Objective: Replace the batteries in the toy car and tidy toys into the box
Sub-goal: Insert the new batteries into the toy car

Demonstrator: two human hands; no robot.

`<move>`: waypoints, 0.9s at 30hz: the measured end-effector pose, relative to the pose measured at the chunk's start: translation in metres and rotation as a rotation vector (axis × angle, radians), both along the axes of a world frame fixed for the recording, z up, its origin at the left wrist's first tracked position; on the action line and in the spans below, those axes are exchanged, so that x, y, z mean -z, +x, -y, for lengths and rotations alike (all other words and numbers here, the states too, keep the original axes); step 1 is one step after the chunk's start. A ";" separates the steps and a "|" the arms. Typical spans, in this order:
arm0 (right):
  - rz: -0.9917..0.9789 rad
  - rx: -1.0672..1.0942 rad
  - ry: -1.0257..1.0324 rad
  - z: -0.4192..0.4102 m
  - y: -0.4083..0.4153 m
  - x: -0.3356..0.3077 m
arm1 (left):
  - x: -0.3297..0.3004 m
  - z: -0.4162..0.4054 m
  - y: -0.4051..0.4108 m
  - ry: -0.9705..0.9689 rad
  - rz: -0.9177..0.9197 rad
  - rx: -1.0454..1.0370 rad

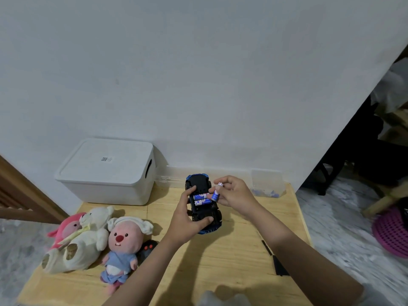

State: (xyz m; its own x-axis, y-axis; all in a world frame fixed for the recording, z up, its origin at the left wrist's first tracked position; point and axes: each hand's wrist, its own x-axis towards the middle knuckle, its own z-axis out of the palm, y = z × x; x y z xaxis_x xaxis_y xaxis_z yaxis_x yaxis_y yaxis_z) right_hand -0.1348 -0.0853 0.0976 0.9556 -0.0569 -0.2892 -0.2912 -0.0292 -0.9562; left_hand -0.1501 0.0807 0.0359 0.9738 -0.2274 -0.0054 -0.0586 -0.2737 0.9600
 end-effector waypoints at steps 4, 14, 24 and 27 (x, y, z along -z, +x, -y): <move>0.080 0.236 -0.040 -0.012 -0.004 0.014 | -0.001 0.005 0.010 -0.023 0.009 -0.012; 0.257 0.385 -0.373 -0.021 -0.002 0.033 | 0.004 0.020 0.026 -0.053 0.055 -0.065; 0.315 0.311 -0.542 -0.025 -0.002 0.040 | 0.004 0.017 0.027 0.048 0.121 -0.015; 0.335 0.223 -0.617 -0.025 -0.004 0.040 | 0.003 0.018 0.024 0.084 0.142 0.010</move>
State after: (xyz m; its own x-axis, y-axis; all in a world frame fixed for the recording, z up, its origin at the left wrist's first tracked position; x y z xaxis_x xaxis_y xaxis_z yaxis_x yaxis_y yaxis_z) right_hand -0.1389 -0.0607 0.0580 0.9338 -0.3181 0.1638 -0.0479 -0.5648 -0.8239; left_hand -0.1263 0.0622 0.0325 0.9637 -0.2418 0.1132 -0.1957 -0.3513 0.9156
